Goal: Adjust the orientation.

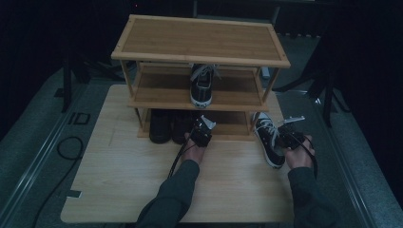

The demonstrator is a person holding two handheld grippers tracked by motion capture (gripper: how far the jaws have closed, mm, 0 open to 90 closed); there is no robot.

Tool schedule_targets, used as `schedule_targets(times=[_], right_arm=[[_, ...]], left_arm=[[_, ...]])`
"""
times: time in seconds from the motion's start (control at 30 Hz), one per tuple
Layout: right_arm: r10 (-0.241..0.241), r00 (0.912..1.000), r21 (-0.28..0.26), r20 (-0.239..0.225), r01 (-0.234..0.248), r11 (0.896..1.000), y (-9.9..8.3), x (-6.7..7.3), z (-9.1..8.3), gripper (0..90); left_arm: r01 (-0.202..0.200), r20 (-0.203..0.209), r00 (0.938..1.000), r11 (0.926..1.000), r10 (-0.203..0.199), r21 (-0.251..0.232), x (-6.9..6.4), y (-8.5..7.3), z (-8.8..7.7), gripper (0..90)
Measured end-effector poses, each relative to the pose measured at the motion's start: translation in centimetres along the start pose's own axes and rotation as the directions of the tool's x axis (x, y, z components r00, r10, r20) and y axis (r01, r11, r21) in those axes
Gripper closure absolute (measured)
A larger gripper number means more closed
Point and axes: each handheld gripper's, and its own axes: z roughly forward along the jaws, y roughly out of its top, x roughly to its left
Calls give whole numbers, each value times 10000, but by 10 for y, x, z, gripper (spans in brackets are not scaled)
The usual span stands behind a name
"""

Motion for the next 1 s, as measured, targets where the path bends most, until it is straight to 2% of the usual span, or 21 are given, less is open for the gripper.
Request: schedule_targets(times=[0.07,0.17,0.2,0.23,0.33,0.37,0.53,1.0], right_arm=[[26,10000,50,6,-26,10000,1,-1,3,675],[111,9999,122,-74,-110,9999,1,-1,7,692],[112,9998,246,-166,-108,9996,0,-1,11,798],[112,9998,246,-166,-108,9996,0,-1,11,798],[128,9999,188,-41,-127,9997,-2,-1,13,871],[273,9996,61,-2,-272,9996,-3,-2,11,882],[44,9999,140,98,-46,9999,-5,-1,6,885],[160,9981,-150,-598,-170,9997,-34,-6,-15,886]], left_arm=[[-5,1,10000,10000,5,2,0,0,0,897],[-5,3,10000,10000,5,0,0,0,0,897],[-8,6,10000,10000,8,-1,0,0,0,897],[-8,6,10000,10000,8,-1,0,0,0,897],[-10,12,10000,10000,10,-18,0,0,0,897],[-79,17,10000,10000,79,38,1,0,0,897],[-28,18,10000,10000,28,-8,0,0,0,897],[-64,7,10000,10000,64,31,0,0,0,897]])
